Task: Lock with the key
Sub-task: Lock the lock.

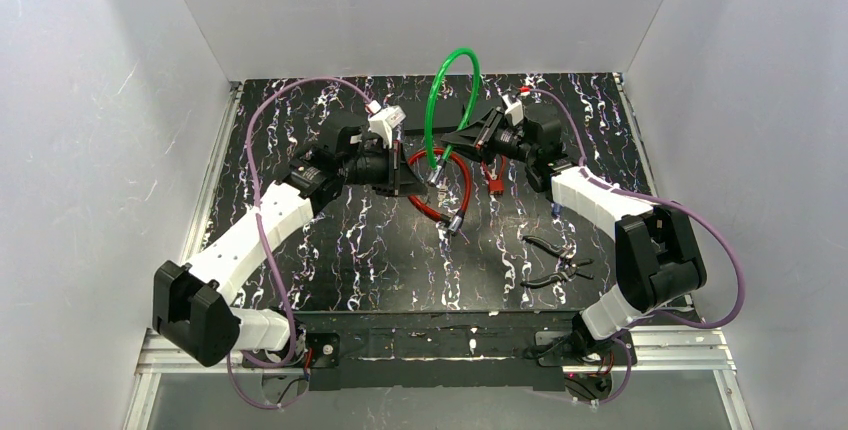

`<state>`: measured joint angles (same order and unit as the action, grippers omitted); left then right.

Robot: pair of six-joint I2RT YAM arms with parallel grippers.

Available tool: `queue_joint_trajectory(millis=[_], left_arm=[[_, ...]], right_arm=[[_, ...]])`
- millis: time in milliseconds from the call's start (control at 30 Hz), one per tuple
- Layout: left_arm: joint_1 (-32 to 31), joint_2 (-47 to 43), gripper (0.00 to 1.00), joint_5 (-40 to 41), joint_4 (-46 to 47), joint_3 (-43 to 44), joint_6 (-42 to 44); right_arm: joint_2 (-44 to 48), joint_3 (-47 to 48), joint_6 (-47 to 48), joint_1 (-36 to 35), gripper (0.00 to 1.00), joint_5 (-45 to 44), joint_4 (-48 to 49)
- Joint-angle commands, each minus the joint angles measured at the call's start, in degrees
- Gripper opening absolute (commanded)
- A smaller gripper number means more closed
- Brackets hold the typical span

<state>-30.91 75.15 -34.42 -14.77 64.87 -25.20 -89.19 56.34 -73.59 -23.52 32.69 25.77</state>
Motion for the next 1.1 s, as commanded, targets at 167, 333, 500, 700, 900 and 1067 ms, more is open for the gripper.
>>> queue_joint_trajectory(millis=[167, 333, 500, 700, 900, 1067], left_arm=[[1.0, -0.1, 0.03, -9.2, 3.2, -1.2, -4.8], [1.3, 0.3, 0.28, -6.1, 1.6, 1.3, -2.9], [1.3, 1.5, 0.35, -5.2, 0.9, 2.2, -2.4], [1.3, 2.1, 0.12, -6.1, -0.1, 2.7, -2.2], [1.4, 0.6, 0.00, -7.1, -0.1, 0.6, -2.3], [1.5, -1.1, 0.00, -8.6, -0.5, -2.4, -2.6]], right_arm=[[3.1, 0.2, -2.7, -0.7, 0.01, 1.3, 7.5], [2.7, 0.3, -2.8, -0.6, 0.01, 1.1, 7.2], [2.9, 0.3, -2.8, -0.6, 0.01, 1.1, 7.3], [3.0, 0.2, -2.8, -0.7, 0.01, 1.2, 7.4], [2.8, 0.6, -3.2, -0.6, 0.01, 1.3, 7.9], [2.8, 1.2, -3.2, -0.3, 0.01, 1.0, 8.3]])
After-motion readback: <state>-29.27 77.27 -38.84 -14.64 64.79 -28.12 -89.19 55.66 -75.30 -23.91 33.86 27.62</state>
